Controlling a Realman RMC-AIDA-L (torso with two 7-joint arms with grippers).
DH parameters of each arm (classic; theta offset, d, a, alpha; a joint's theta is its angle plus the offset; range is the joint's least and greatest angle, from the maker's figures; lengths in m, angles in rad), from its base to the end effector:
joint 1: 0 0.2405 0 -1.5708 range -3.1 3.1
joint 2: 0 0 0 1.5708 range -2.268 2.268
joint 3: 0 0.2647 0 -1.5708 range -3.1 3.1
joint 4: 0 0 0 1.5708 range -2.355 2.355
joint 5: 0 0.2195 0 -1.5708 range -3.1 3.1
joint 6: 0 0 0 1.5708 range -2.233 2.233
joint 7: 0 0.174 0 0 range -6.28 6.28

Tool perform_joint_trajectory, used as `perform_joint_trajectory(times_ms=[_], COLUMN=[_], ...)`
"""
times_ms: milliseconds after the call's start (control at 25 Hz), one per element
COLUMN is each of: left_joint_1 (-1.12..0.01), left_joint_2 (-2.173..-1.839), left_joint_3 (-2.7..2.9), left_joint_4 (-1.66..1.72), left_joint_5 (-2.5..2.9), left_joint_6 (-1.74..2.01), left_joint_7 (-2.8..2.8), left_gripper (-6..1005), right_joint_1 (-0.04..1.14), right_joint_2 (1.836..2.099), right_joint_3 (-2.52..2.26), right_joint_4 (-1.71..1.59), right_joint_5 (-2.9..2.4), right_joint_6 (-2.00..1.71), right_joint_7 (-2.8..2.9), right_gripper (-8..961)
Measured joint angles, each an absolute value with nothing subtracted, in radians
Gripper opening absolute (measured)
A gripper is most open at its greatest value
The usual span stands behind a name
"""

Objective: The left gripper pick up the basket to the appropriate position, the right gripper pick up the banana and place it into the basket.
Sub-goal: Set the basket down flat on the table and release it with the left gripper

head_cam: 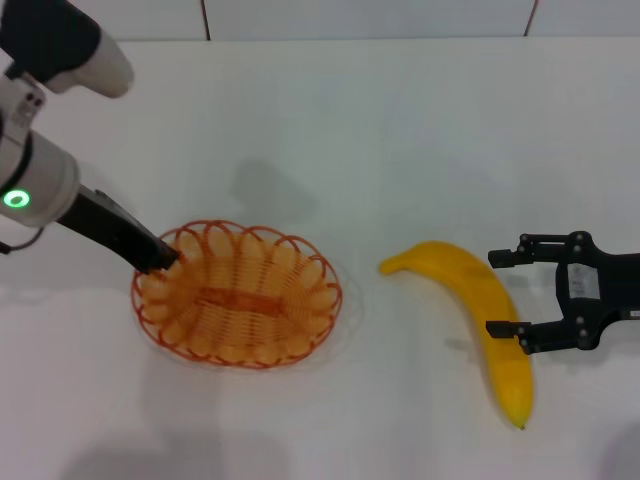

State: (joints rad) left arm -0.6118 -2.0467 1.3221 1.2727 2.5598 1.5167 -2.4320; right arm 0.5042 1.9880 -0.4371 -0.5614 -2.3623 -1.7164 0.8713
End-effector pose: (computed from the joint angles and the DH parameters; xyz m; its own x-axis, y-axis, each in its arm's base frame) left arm -0.2125 0.3864 -0.0189 0.7642 0.6145 -0.1960 0.5024 -0.7576 -0.4167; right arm 0.3245 0.3041 -0.0068 0.9504 -0.0543 -0.3063 -0.1228 -0.9701 -0.2091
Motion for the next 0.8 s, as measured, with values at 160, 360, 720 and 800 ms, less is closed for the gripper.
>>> perform_joint_trajectory(times_ms=[160, 360, 720, 800], left_joint_1=[-0.638, -0.662, -0.668, -0.667], left_joint_2=[-2.047, -2.043, -2.039, -2.037], left_joint_3=[1.335, 1.327, 1.318, 1.316], left_joint_4=[1.179, 1.103, 1.088, 1.088], left_joint_5=[2.522, 2.443, 2.392, 2.393], left_joint_6=[1.458, 1.417, 1.429, 1.437], left_joint_7=[-2.449, -2.441, -2.447, -2.448], left_gripper=[65, 63, 65, 65], right_joint_1=[0.505, 0.505, 0.505, 0.505], right_joint_2=[1.989, 1.990, 1.990, 1.990], right_joint_3=[-0.437, -0.437, -0.437, -0.437], right_joint_4=[-0.561, -0.561, -0.561, -0.561], right_joint_5=[-2.362, -2.362, -2.362, -2.362], right_joint_6=[-1.716, -1.716, -1.716, -1.716], right_joint_7=[0.871, 0.871, 0.871, 0.871], right_gripper=[799, 799, 799, 799])
